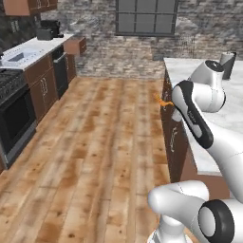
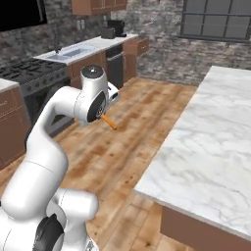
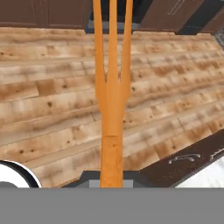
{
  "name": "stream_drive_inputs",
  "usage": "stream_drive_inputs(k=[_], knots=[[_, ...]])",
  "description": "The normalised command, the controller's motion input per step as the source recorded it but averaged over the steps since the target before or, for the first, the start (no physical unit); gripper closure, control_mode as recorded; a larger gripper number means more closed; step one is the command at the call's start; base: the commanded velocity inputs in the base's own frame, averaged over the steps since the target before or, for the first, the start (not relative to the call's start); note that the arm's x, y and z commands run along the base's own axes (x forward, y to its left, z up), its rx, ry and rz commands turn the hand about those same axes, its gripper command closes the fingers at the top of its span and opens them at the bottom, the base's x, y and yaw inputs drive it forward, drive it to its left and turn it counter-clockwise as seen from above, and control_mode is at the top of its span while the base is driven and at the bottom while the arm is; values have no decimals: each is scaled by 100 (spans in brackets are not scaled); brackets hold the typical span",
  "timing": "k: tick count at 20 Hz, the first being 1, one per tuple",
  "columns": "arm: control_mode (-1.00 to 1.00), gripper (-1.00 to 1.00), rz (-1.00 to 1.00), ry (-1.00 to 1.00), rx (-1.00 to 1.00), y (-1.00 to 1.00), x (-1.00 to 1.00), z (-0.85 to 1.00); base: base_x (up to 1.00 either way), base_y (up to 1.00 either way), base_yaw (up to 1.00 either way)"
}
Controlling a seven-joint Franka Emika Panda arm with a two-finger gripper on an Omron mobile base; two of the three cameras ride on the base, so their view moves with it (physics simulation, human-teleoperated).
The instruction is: Pick up the metallic utensils from the counter and place them in the open drawer. Make sure not to pick up any wooden utensils.
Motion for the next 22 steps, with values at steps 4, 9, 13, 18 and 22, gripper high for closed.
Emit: stream_drive_inputs(k=[4,9,13,18,22], knots=[[100,100,0,0,0,0,0,0,100,100,-36],[100,100,0,0,0,0,0,0,100,100,-37],[100,100,0,0,0,0,0,0,100,100,-36],[100,100,0,0,0,0,0,0,100,100,-33],[100,100,0,0,0,0,0,0,100,100,-27]])
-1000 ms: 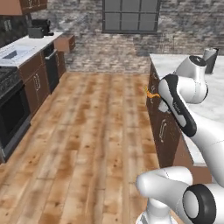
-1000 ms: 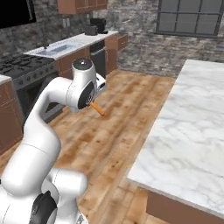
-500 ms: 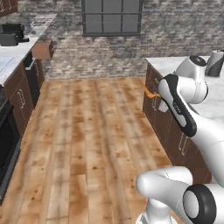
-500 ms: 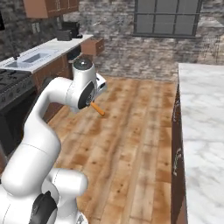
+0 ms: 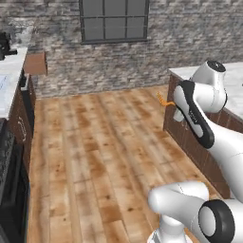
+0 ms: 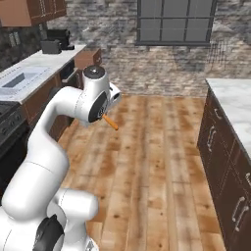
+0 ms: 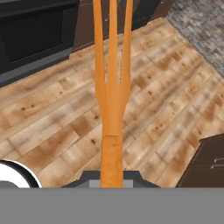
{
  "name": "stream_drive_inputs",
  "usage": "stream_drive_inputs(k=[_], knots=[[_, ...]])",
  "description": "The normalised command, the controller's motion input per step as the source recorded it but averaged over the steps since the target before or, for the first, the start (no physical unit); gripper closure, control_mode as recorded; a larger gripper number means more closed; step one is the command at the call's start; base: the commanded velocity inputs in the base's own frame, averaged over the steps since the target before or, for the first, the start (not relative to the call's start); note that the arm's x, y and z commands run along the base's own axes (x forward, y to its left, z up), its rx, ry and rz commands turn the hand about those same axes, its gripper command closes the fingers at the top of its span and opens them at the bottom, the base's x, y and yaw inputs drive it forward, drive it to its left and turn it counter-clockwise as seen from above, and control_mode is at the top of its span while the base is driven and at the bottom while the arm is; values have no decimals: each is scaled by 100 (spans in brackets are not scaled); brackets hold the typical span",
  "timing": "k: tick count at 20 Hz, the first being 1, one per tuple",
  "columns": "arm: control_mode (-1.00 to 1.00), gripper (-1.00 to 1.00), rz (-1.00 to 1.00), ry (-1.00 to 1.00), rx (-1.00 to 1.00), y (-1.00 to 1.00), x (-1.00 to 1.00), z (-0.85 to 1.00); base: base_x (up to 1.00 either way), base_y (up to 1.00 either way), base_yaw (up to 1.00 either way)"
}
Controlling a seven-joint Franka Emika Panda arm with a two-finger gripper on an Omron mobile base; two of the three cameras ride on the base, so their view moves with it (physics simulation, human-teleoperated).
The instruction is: Pick up the metallic utensils from the counter and place them in the open drawer. Make sure not to pick up any wooden utensils.
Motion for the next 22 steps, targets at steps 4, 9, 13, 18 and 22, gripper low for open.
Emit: stream_drive_inputs(k=[4,9,13,18,22], knots=[[100,100,0,0,0,0,0,0,100,68,-6],[100,100,0,0,0,0,0,0,100,38,6],[100,100,0,0,0,0,0,0,100,17,22],[100,100,0,0,0,0,0,0,100,2,32],[100,100,0,0,0,0,0,0,100,28,26]])
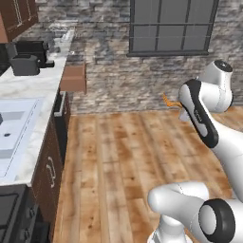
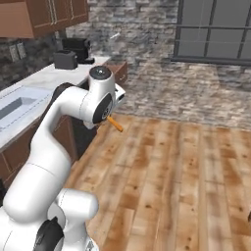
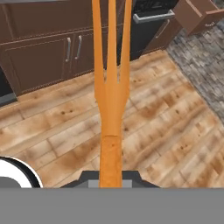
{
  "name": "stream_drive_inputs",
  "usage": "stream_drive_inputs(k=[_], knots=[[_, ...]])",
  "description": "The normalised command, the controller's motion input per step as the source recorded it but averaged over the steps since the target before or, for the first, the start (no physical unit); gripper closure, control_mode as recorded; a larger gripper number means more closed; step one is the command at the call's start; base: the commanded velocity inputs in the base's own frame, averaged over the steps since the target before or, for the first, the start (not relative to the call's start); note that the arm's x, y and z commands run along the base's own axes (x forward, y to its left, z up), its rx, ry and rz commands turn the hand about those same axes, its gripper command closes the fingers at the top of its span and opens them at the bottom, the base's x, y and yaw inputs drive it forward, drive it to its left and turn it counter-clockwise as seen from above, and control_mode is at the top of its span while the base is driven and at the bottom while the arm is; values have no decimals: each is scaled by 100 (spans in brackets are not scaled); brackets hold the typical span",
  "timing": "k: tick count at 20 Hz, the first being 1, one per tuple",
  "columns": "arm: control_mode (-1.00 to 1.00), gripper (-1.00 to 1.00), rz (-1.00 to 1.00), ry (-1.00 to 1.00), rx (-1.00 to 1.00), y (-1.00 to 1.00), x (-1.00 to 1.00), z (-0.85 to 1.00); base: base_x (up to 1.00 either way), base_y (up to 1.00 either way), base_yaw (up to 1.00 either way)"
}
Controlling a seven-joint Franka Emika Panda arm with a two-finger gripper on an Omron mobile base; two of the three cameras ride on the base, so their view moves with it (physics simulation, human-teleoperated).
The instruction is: Pick up the metallic utensils from the counter and place them in the open drawer. Make sure not to pick up any wooden utensils.
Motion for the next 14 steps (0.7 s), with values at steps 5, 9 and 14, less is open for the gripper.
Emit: stream_drive_inputs(k=[5,9,14], knots=[[100,100,0,0,0,0,0,0,100,29,17],[100,100,0,0,0,0,0,0,78,2,2],[100,100,0,0,0,0,0,0,87,16,0]])
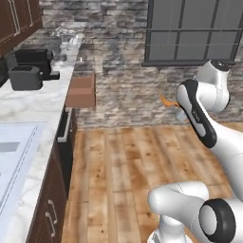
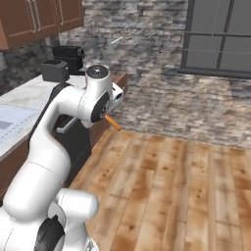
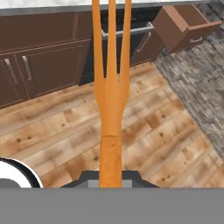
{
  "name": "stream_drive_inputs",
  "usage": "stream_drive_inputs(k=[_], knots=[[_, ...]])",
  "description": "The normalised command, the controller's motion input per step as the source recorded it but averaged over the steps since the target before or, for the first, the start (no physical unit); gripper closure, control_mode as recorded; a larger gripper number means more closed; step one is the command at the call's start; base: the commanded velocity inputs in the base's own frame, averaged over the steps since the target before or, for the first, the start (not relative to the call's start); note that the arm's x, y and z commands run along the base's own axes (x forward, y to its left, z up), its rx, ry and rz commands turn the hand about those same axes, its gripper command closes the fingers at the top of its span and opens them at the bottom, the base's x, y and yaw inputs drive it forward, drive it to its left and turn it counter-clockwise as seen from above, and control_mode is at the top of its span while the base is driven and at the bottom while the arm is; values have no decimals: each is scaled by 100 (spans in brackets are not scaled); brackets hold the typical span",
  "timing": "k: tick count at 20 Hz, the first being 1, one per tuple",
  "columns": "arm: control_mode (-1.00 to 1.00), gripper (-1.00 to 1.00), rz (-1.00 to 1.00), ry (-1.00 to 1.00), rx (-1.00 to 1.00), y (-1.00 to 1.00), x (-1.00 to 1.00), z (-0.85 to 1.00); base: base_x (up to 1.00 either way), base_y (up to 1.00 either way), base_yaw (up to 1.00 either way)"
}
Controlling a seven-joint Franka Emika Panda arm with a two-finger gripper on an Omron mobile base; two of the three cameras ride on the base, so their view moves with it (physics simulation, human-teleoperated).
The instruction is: Pick up the metallic utensils from the counter and place them in the open drawer. Make sure not to pick up any wooden utensils.
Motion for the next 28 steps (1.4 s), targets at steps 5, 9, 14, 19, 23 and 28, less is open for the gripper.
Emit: stream_drive_inputs(k=[5,9,14,19,23,28], knots=[[100,100,0,0,0,0,0,0,92,50,-1],[100,100,0,0,0,0,0,0,84,66,-2],[100,100,0,0,0,0,0,0,76,59,0],[100,100,0,0,0,0,0,0,53,6,0],[100,100,0,0,0,0,0,0,48,0,0],[100,100,0,0,0,0,0,0,63,9,0]])
